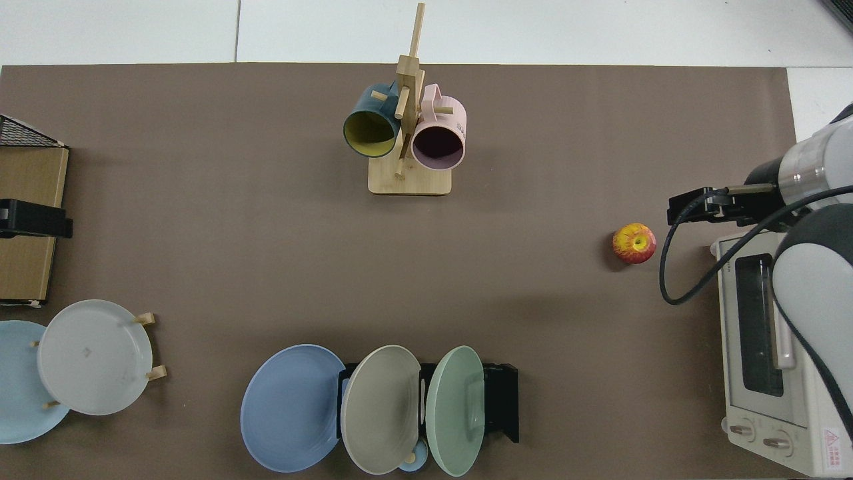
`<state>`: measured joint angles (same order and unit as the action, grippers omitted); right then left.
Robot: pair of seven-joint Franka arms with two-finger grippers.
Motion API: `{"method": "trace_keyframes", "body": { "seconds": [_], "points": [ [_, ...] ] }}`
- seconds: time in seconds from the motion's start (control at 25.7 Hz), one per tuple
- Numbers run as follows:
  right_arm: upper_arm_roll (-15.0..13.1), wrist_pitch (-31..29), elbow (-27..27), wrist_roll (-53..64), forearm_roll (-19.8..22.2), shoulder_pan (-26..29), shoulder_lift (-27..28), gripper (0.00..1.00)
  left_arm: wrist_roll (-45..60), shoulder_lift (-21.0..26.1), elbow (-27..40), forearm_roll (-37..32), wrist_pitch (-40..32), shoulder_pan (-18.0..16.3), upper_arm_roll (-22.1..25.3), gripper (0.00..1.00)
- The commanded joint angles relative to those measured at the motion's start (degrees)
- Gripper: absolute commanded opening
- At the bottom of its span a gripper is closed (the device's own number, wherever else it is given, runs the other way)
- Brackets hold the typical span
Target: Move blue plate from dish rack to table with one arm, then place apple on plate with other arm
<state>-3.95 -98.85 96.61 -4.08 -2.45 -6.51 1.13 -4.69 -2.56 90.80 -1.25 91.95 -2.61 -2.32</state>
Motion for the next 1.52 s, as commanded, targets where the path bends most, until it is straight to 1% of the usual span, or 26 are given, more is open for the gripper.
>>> {"method": "trace_keyframes", "body": {
  "seconds": [0.0,0.16,0.27,0.35,0.43,0.51,0.62,0.7,0.86,0.93,1.21,1.48],
  "points": [
    [0.3,-0.7,1.6,-1.2,0.5,0.4,-1.3,1.00,-0.9,-2.4,4.9,-0.1,2.4,0.2,-0.1,1.00],
    [0.3,-0.7,1.6,-1.2,0.5,0.4,-1.3,1.00,-0.8,-4.3,8.8,-0.2,4.4,1.3,-0.2,1.00],
    [0.3,-0.7,1.6,-1.2,0.5,0.4,-1.3,1.00,0.3,-5.2,11.4,-1.6,5.6,3.3,-0.6,1.00],
    [0.3,-0.7,1.6,-1.2,0.5,0.4,-1.3,1.00,2.5,-5.3,13.1,-5.2,6.0,5.1,-2.0,1.00],
    [0.3,-0.7,1.6,-1.2,0.5,0.4,-1.3,1.00,7.0,-5.3,15.0,-9.2,6.8,6.6,-4.2,1.00],
    [0.3,-0.7,1.6,-1.2,0.5,0.4,-1.3,1.00,10.0,-6.1,17.4,-11.5,7.2,7.2,-6.4,1.00],
    [0.3,-0.7,1.6,-1.2,0.5,0.4,-1.3,1.00,10.9,-9.3,22.0,-12.2,7.7,7.3,-8.1,1.00],
    [0.3,-0.7,1.6,-1.2,0.5,0.4,-1.3,1.00,11.2,-11.8,26.3,-12.2,9.2,7.3,-9.4,1.00],
    [0.3,-0.7,1.6,-1.2,0.5,0.4,-1.3,1.00,16.1,-17.9,35.0,-12.2,12.7,7.3,-13.0,1.00],
    [0.3,-0.7,1.6,-1.2,0.5,0.4,-1.3,1.00,17.6,-20.4,37.6,-12.2,13.1,7.3,-14.2,1.00],
    [0.3,-0.7,1.6,-1.2,0.5,0.4,-1.3,1.00,20.7,-22.7,40.1,-12.2,12.4,7.4,-16.7,1.00],
    [0.3,-0.7,1.6,-1.2,0.5,0.4,-1.3,1.00,25.0,-24.4,43.1,-12.1,12.6,10.6,-17.4,1.00]
  ]
}}
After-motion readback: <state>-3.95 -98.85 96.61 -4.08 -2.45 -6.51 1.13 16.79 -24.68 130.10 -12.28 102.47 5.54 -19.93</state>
